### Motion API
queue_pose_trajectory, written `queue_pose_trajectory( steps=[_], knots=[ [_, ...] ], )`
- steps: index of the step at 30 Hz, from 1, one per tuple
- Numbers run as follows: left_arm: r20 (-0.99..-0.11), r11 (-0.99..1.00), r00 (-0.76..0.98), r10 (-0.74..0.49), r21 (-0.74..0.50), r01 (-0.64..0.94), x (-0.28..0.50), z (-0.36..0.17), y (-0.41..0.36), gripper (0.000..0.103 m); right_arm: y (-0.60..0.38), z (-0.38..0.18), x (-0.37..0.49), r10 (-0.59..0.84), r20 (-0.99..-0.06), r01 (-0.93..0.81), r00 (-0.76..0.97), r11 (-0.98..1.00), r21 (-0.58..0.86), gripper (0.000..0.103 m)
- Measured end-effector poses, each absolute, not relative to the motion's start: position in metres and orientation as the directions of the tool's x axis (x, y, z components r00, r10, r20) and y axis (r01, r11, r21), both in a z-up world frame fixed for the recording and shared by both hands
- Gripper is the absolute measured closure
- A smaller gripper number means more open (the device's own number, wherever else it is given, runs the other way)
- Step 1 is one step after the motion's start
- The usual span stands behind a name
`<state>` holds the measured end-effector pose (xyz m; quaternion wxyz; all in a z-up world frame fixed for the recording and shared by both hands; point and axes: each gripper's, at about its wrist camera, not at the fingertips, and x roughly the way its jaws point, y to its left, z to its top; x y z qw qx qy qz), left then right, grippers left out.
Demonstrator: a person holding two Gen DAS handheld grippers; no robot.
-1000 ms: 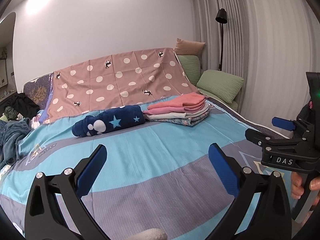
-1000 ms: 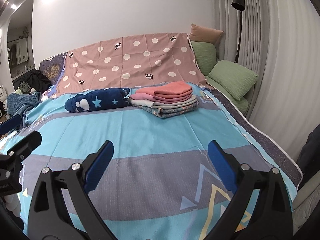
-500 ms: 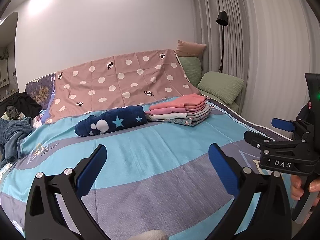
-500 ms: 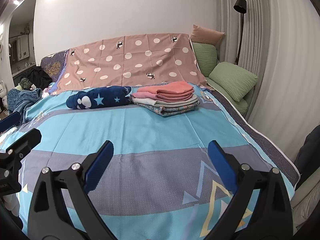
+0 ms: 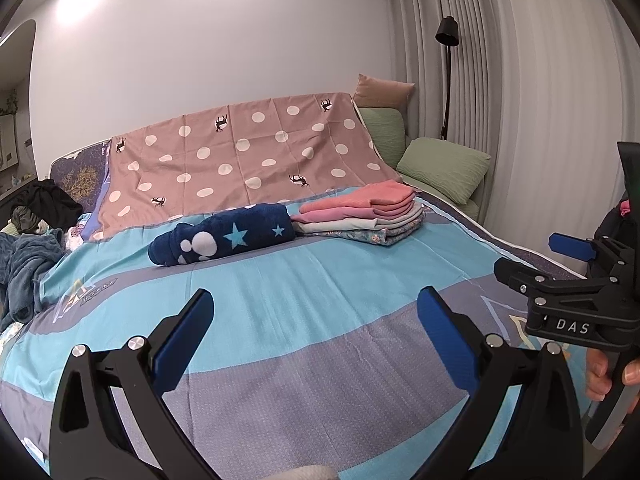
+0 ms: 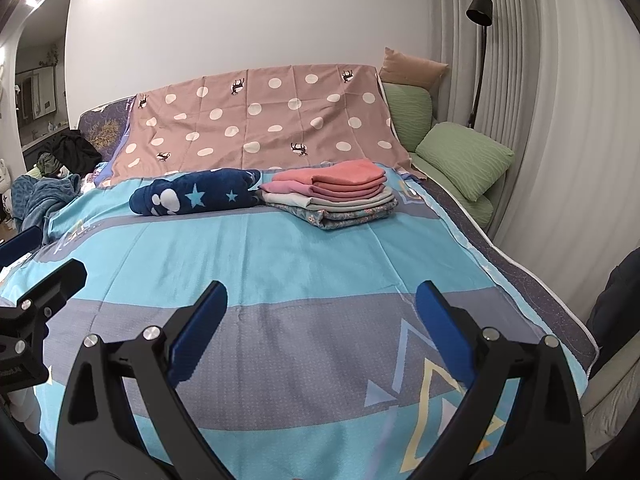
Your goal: Fold small clothes
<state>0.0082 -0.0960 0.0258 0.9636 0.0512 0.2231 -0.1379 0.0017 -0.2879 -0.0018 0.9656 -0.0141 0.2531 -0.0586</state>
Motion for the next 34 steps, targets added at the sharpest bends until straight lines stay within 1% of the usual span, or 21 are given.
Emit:
queue_pose_trajectory(
  steps=[34],
  knots=[
    [-0.475, 0.959, 0.852, -0.221, 0.055, 0.279, 0.013, 0.012, -0.097, 0.001, -0.293, -0.013, 0.011, -0.117, -0.517, 0.109, 0.848, 0.993, -0.046, 0.006]
  ],
)
